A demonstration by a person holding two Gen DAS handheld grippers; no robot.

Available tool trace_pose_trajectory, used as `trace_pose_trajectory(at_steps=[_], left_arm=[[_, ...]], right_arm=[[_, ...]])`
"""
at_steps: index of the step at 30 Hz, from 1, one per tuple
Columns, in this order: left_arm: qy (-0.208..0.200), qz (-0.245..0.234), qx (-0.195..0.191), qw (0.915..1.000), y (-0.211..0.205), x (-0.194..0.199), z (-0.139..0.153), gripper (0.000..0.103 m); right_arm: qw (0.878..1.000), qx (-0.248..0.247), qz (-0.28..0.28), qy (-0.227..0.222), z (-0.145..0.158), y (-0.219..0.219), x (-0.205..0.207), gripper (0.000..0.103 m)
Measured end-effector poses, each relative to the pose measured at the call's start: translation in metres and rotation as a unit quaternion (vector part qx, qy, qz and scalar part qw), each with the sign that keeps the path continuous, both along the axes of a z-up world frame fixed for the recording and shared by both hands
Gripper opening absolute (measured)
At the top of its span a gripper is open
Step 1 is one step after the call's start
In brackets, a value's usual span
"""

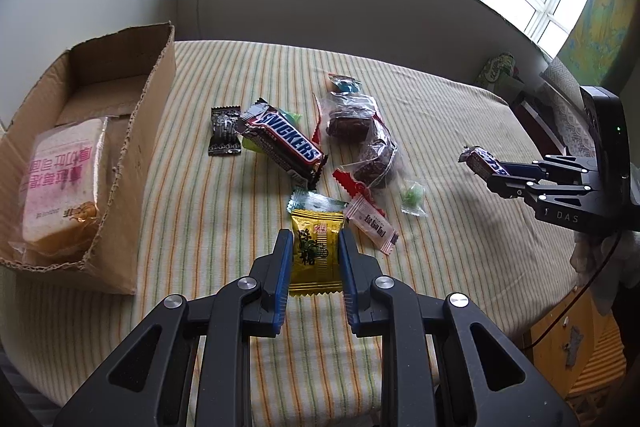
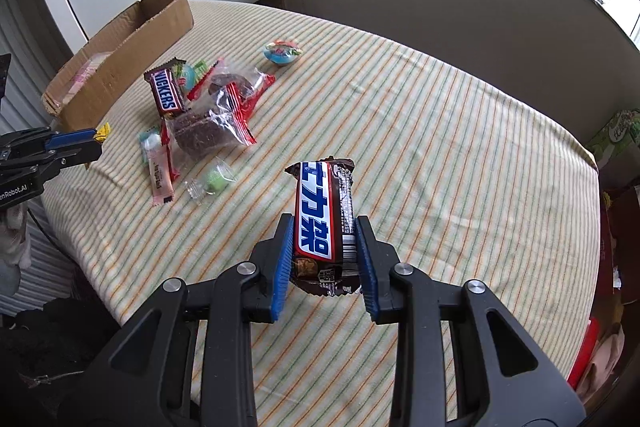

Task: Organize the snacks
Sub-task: 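Drop the chocolate bar into the box with the right tool while the left tool drops a yellow candy there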

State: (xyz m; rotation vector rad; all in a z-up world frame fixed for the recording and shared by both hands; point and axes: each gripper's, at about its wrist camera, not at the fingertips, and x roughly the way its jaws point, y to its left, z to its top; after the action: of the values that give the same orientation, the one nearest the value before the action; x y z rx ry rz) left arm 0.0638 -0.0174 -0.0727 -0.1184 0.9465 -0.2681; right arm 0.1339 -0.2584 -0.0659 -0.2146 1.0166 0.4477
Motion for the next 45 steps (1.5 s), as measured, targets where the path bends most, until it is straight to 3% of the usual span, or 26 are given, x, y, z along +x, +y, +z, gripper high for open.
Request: trace_pose_trajectory(at_steps=[10,17,30,45], left_arm=[[-0.028,0.038,-0.010,0.9988,0.048,0.009,0.025,0.021],[-0.043,0.085,-0.008,0.9954,0.099,0.016,0.036,0.021],[-0.039,0.150,-0.004,0.9879,0.173,0.033,0.028,0.021],[-0.025,0.168,-0.011,0.9853,0.199,0.038,0.016,0.021]], right_arm=[[0.997,0.033,0.051,-0.044,0.053,0.071,0.013,0.031],[0.993,0.043,0.092,-0.056,0.070,0.134,0.036,0.031],[0.987,0.042,0.148,-0.049,0.065,0.248,0.072,0.031],[0.983,0.040,0.178,-0.017,0.040,0.323,0.090,0.031]])
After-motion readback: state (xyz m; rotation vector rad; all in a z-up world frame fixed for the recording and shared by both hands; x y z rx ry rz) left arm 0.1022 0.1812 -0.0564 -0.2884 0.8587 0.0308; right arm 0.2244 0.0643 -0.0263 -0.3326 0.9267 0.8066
